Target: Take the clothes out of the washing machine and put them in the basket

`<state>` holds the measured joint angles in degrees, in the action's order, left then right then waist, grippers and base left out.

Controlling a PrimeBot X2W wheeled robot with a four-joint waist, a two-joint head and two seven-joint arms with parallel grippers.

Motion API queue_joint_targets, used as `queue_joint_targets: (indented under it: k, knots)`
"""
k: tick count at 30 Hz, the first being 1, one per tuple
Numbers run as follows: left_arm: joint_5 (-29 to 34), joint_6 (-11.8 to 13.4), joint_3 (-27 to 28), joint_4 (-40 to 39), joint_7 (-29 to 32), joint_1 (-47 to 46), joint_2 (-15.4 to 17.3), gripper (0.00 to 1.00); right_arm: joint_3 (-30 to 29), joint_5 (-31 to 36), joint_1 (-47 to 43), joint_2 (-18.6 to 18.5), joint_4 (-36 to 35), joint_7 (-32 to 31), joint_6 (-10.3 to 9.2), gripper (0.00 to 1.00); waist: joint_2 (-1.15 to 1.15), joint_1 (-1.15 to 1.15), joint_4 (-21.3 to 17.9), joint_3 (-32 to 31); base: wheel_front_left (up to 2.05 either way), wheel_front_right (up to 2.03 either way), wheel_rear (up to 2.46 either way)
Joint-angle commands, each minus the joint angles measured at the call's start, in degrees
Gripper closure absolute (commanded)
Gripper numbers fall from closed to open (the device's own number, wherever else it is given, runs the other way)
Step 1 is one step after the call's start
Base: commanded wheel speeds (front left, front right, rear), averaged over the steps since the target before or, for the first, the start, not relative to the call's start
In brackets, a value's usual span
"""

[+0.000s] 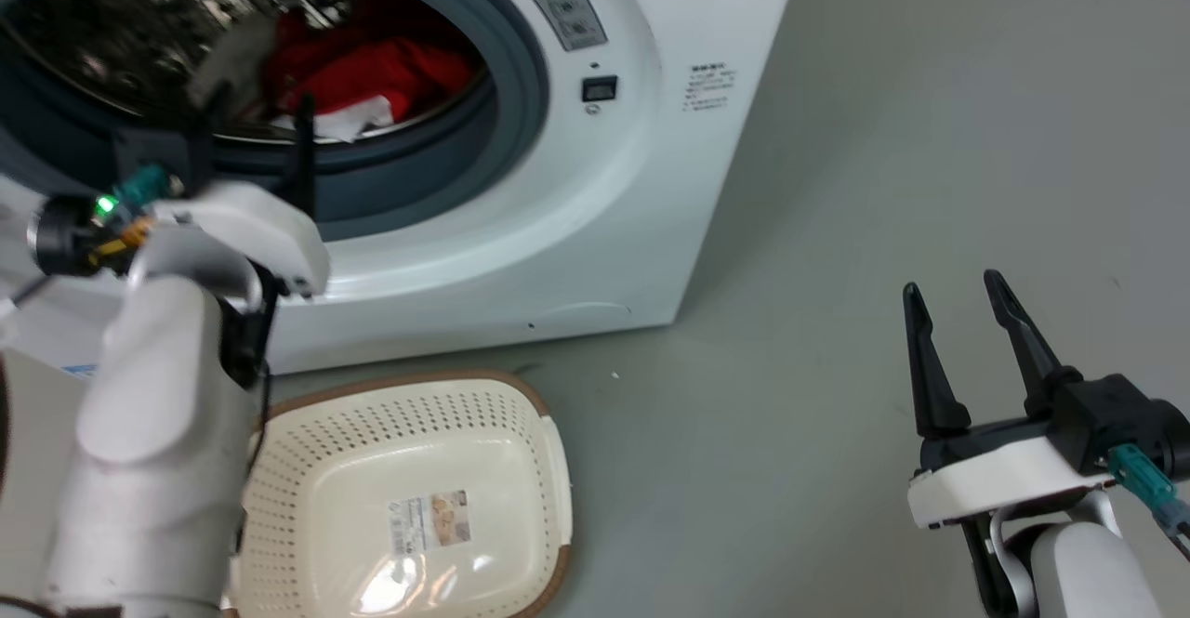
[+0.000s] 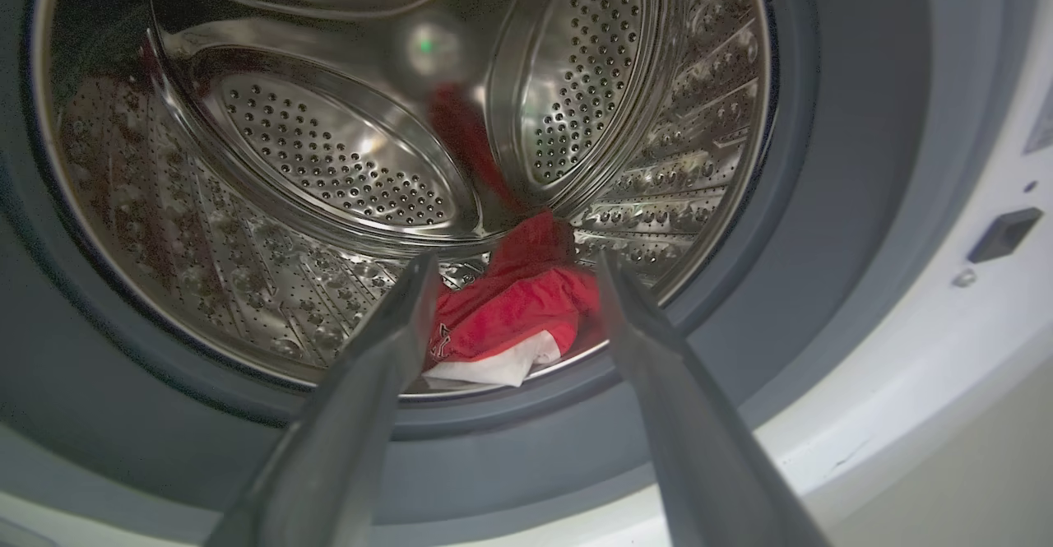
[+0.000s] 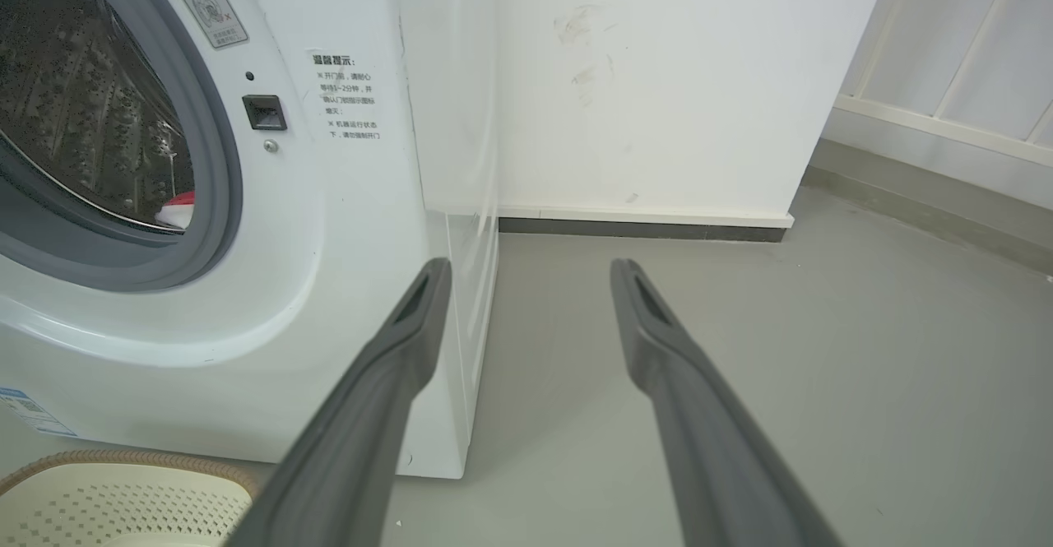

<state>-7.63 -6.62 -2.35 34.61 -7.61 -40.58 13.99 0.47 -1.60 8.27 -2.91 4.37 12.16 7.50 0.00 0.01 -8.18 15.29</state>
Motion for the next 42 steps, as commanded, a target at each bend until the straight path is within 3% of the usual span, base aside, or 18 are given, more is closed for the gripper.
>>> queue_joint_targets:
  k: [1,16,29,36,42]
  knots:
    - [-0.09,-0.24,-0.12,1.08,1.05,-2.30,1.11,0.00,0.27,-0.79,1.37,0.04,0.37,0.68,-0.02,0.00,0.00,-0.01,-3.88,4.48,0.00,0.00,0.00]
    - [-2.79,-0.86,-4.82,10.88,17.34,-22.03,12.99,0.00,3.93,-6.47,7.67,0.06,3.14,3.00,-0.02,0.00,0.00,-0.01,-12.56,17.09,0.00,0.00,0.00]
    - [-10.21,-0.84,-13.23,10.29,38.58,-35.37,24.72,0.00,6.97,-11.12,9.39,0.06,1.87,3.02,-0.02,0.00,0.00,-0.01,-17.84,24.14,0.00,0.00,0.00]
    - [-12.32,-0.82,-15.13,8.43,51.46,-37.33,28.74,0.00,7.71,-12.53,9.52,0.05,1.40,3.03,-0.02,0.00,0.00,-0.01,-19.23,26.25,0.00,0.00,0.00]
    - [-14.26,1.59,-14.47,5.34,61.27,-35.70,29.85,0.00,8.36,-13.46,9.60,0.05,1.01,3.03,-0.02,0.00,0.00,-0.01,-19.70,27.49,0.00,0.00,0.00]
